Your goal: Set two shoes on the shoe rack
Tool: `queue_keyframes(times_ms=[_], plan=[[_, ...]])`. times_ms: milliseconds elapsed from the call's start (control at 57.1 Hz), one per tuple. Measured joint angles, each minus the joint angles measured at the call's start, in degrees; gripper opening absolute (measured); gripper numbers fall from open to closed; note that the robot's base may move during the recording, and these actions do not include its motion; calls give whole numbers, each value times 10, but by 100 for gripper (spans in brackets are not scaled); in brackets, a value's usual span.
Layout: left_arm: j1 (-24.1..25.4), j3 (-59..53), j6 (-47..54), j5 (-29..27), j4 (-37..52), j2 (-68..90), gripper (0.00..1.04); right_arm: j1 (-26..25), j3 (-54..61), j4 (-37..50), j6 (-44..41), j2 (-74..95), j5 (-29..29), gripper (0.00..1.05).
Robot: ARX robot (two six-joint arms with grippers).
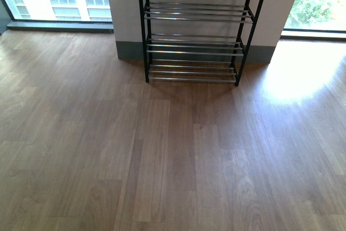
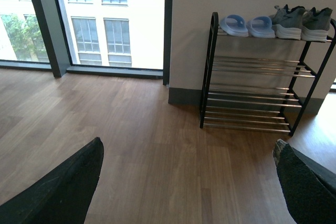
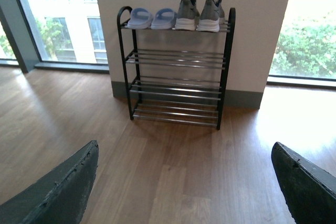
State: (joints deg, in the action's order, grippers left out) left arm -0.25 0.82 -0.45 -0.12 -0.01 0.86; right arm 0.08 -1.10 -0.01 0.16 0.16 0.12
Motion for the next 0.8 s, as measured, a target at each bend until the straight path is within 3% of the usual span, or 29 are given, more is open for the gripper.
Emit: queue_keyframes(times_ms=[805], plan=[[0,0,0,0,0,0,95,0,0,0,0,0,0,96]])
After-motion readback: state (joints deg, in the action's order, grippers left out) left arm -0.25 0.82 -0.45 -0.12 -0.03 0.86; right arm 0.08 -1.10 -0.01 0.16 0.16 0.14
